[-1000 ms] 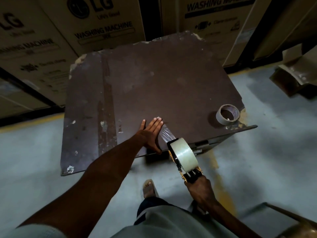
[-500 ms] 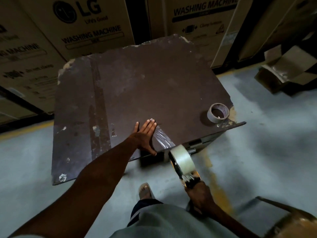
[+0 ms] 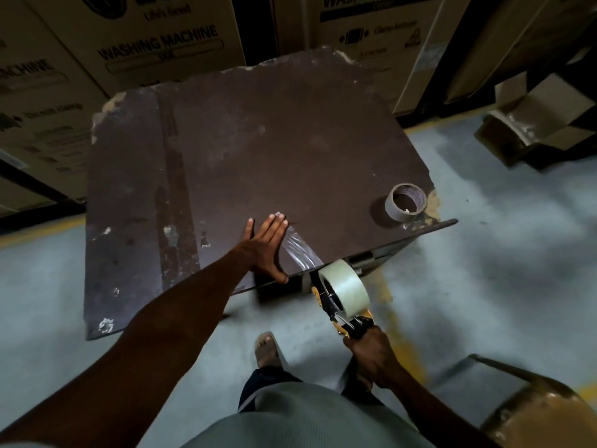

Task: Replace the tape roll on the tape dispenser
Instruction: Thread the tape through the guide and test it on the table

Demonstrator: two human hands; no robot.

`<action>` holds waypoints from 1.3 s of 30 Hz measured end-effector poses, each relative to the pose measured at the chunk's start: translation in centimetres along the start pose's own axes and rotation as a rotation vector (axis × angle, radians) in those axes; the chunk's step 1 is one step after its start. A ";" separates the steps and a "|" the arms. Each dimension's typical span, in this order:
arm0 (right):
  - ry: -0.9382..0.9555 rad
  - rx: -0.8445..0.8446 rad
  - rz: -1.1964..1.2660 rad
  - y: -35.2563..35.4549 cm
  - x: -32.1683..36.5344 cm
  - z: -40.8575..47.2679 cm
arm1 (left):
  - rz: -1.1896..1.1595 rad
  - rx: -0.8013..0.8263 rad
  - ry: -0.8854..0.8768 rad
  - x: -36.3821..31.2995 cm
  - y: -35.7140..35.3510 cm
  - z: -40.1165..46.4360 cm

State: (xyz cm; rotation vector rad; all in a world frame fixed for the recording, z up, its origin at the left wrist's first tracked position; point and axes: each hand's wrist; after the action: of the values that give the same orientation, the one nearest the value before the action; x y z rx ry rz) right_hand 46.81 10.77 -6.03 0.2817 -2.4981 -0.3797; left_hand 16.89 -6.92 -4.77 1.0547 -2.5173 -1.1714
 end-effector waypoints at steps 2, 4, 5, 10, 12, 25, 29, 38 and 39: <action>0.014 0.031 0.051 0.3 0.6 -0.5 | -0.004 0.000 -0.005 0.0 -0.1 0.1; 0.018 0.110 0.180 0.8 1.5 -1.0 | -0.006 -0.001 -0.006 0.1 -0.3 0.2; 0.006 0.157 0.242 1.1 1.9 -1.2 | -0.006 -0.004 -0.007 0.2 -0.3 0.3; -0.007 0.316 0.456 2.7 3.3 -1.7 | -0.023 -0.018 -0.026 0.4 -0.5 0.3; -0.015 0.366 0.526 3.2 4.0 -1.9 | -0.027 -0.040 -0.035 0.5 -0.6 0.4; -0.056 0.632 0.927 5.2 9.1 -0.2 | -0.029 -0.113 -0.077 0.6 -1.1 -0.1; 0.022 0.723 1.015 5.7 11.5 1.7 | -0.054 -0.082 -0.107 1.1 -0.6 -0.4; 0.120 0.952 1.018 10.3 18.3 7.5 | -0.483 -0.153 -0.011 0.9 4.2 -1.3; 0.120 0.981 0.990 11.1 19.0 8.2 | -0.631 -0.210 0.007 0.7 4.9 -1.3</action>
State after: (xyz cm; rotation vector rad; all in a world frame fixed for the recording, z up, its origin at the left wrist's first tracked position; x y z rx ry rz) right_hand 25.48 17.51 1.14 -0.5465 -2.1682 1.2109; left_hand 14.32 -6.04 -0.39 1.8498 -2.0370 -1.5212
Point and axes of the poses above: each hand's wrist, its own z-axis towards the middle knuckle, its own y-axis out of the back of the hand, x = y × z, and after that the axes turned 11 degrees about x, right-handed
